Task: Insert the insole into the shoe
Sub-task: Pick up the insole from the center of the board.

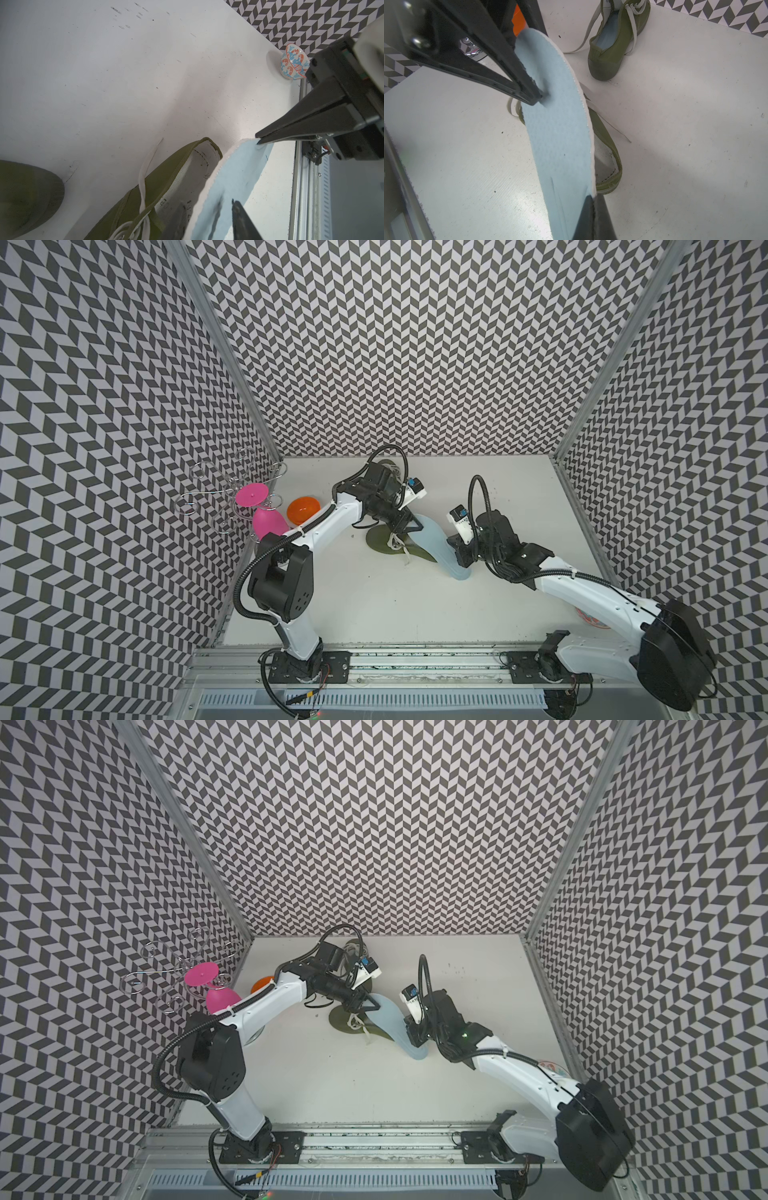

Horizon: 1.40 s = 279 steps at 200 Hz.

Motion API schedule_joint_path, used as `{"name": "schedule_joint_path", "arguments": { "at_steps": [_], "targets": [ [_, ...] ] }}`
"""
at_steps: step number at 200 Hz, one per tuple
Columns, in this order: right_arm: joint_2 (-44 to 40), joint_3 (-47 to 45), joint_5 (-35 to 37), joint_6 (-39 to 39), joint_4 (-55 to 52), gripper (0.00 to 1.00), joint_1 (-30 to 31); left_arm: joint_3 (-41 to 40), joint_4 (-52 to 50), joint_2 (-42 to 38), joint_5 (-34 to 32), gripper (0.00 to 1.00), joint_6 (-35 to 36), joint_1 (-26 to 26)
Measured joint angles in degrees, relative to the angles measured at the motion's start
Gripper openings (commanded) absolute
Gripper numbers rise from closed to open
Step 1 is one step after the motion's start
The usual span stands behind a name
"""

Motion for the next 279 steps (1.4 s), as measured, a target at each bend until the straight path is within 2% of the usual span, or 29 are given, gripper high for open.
{"name": "schedule_joint_path", "arguments": {
  "at_steps": [28, 47, 77, 105, 128, 188, 220, 279],
  "targets": [
    [0.0, 0.0, 0.5, -0.2, 0.1, 0.00, 0.0, 0.0, -0.3, 0.0, 0.0, 0.19, -0.1, -0.2],
    [0.0, 0.0, 0.5, -0.3, 0.2, 0.00, 0.1, 0.0, -0.5, 0.0, 0.2, 0.00, 0.2, -0.2],
    [0.0, 0.0, 0.7, -0.3, 0.2, 0.01, 0.1, 0.0, -0.6, 0.0, 0.2, 0.00, 0.0, -0.6],
    [0.2, 0.0, 0.2, -0.2, 0.9, 0.41, 0.1, 0.0, -0.8, -0.3, -1.1, 0.00, 0.0, -2.1],
    [1.1, 0.1, -0.8, -0.3, 2.1, 0.52, 0.2, 0.0, -0.9, -1.2, -1.5, 0.00, 0.0, -3.7],
    [3.1, 0.5, -2.3, -2.3, 4.8, 0.60, 0.3, 0.0, -1.9, -2.9, -1.3, 0.00, 1.0, -4.8],
    [3.3, 1.6, -5.4, -5.2, 4.9, 0.62, 0.3, 0.0, -2.7, -2.9, -1.3, 0.00, 1.9, -5.2],
    [3.3, 2.3, -12.6, -9.3, 3.8, 0.55, 0.3, 0.0, -3.3, -2.9, -1.4, 0.00, 1.7, -4.5]
  ]
}}
